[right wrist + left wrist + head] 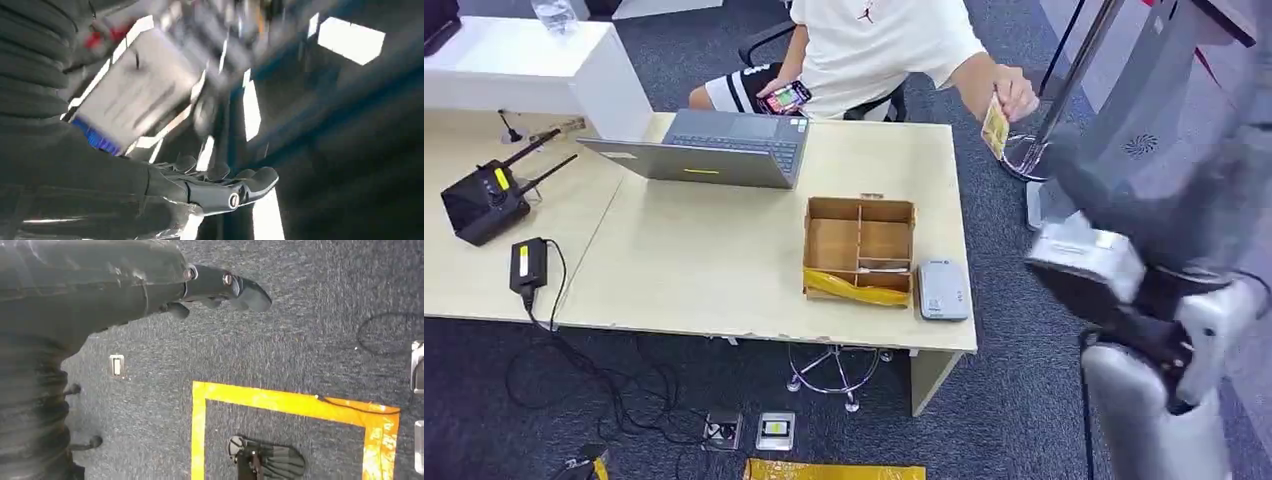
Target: Pass the card to the sensor for recognition and then transmit it.
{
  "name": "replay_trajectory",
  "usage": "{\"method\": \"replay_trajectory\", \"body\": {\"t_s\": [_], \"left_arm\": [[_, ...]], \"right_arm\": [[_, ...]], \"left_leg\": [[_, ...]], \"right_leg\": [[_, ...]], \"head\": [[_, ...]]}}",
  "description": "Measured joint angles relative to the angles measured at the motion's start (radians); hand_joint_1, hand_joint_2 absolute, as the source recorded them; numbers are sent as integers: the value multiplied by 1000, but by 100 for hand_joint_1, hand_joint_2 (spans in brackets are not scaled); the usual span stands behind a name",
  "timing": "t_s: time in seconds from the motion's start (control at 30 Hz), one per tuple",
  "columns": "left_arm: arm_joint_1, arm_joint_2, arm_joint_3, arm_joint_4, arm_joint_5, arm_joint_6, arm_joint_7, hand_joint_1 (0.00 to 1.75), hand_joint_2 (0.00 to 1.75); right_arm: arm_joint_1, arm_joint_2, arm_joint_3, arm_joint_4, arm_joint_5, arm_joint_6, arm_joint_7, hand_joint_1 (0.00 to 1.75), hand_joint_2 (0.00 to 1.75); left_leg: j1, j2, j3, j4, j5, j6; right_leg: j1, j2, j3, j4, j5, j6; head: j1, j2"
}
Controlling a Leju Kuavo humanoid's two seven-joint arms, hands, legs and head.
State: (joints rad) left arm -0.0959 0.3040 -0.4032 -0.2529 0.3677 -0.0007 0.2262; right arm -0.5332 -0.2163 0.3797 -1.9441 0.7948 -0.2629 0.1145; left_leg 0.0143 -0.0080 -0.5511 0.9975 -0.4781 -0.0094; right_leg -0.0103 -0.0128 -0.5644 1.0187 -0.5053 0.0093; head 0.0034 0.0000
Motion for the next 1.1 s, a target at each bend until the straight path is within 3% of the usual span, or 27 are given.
{"method": "replay_trajectory", "body": {"t_s": [0.07,0.1,0.27,0.37,0.7,1.1], "left_arm": [[1,1,0,1,2,-11,0,0,175],[0,1,0,2,2,-14,0,0,175],[0,2,0,4,0,-20,0,0,175],[2,2,0,5,-13,-22,0,0,175],[3,8,-5,9,-29,-33,-7,0,175],[5,11,-8,10,-31,-33,-7,0,175]], "right_arm": [[-48,10,103,67,-71,156,-10,0,175],[-70,16,153,106,-79,194,-13,0,175],[-115,72,334,314,-87,232,-22,0,175],[-117,95,382,405,-86,229,-19,0,175],[-121,122,432,603,-145,196,10,0,175],[-111,129,440,666,-166,131,34,0,175]], "left_leg": [[1,-1,-2,0,1,-1],[1,-2,-2,0,1,-1],[1,-2,-3,0,0,-1],[1,-2,-4,0,0,-1],[1,-2,-4,0,0,-1],[1,-1,-4,0,0,-1]], "right_leg": [[1,-2,-1,0,0,0],[1,-2,-2,0,0,0],[1,-3,-3,0,-1,-2],[1,-2,-3,0,-1,-2],[1,-2,-4,0,-1,-2],[1,0,-5,0,-1,-2]], "head": [[0,0],[0,0],[0,0],[0,0],[0,0],[0,0]]}}
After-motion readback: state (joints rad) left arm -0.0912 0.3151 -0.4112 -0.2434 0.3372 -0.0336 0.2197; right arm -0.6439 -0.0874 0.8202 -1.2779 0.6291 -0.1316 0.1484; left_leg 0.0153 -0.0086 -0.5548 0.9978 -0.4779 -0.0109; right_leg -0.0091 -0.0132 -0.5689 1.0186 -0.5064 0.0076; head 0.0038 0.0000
